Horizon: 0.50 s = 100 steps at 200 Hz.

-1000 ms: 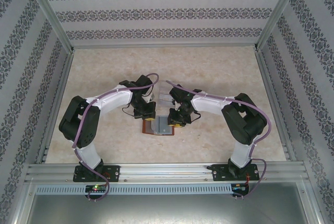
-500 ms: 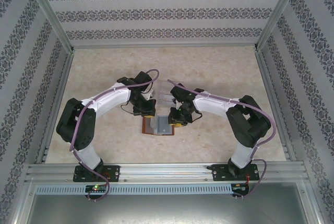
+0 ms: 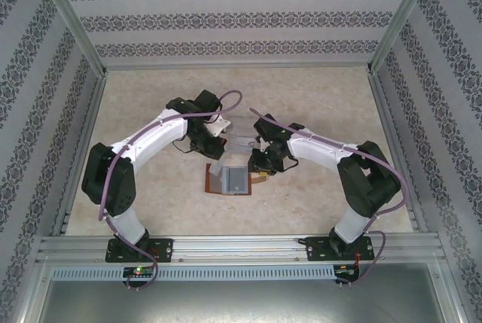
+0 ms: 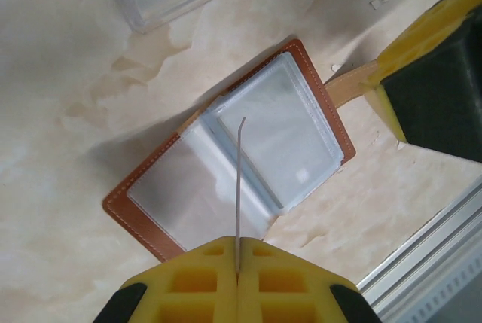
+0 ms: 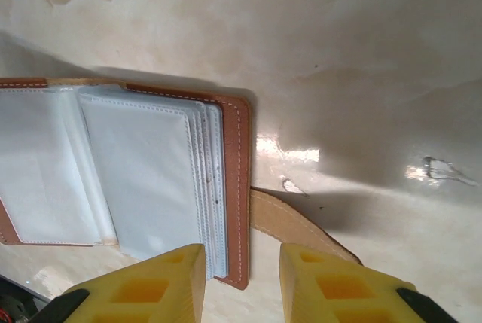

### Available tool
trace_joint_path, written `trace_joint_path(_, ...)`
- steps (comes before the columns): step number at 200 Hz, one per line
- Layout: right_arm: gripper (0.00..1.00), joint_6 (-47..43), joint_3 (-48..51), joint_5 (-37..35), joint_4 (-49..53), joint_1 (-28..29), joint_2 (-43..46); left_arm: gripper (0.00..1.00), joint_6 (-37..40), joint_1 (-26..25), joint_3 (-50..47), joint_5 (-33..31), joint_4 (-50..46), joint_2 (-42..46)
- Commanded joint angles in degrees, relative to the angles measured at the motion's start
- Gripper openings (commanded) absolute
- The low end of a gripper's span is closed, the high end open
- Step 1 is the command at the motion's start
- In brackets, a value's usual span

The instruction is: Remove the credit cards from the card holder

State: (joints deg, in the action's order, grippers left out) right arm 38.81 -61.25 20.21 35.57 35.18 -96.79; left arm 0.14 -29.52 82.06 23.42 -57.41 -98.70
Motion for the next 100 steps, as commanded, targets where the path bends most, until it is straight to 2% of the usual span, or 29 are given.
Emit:
trace_joint_path(1,0.33,-1.6,-0.5,-1.5,2.0,-1.0,2.2,0.00,9.8,-0.1,3.4,-0.8,-3.5,-1.1)
trace_joint_path(19,0.32,-2.1,-0.2,-1.8,2.3,-1.9,3.2,0.00,14.4,-0.5,4.7,-0.5,-4.0,-2.0)
trace_joint_path(62,0.32,-3.9,-0.4,-2.0,3.5,-4.4,4.7,0.00,29.5,-1.2,10.8,-4.0,-6.5,-5.3)
trace_joint_path(100,0.32,-5.3,-0.5,-2.6,4.9,-7.1,6.7,0.00,43.2,-1.6,13.7,-4.2,-4.4,-8.0)
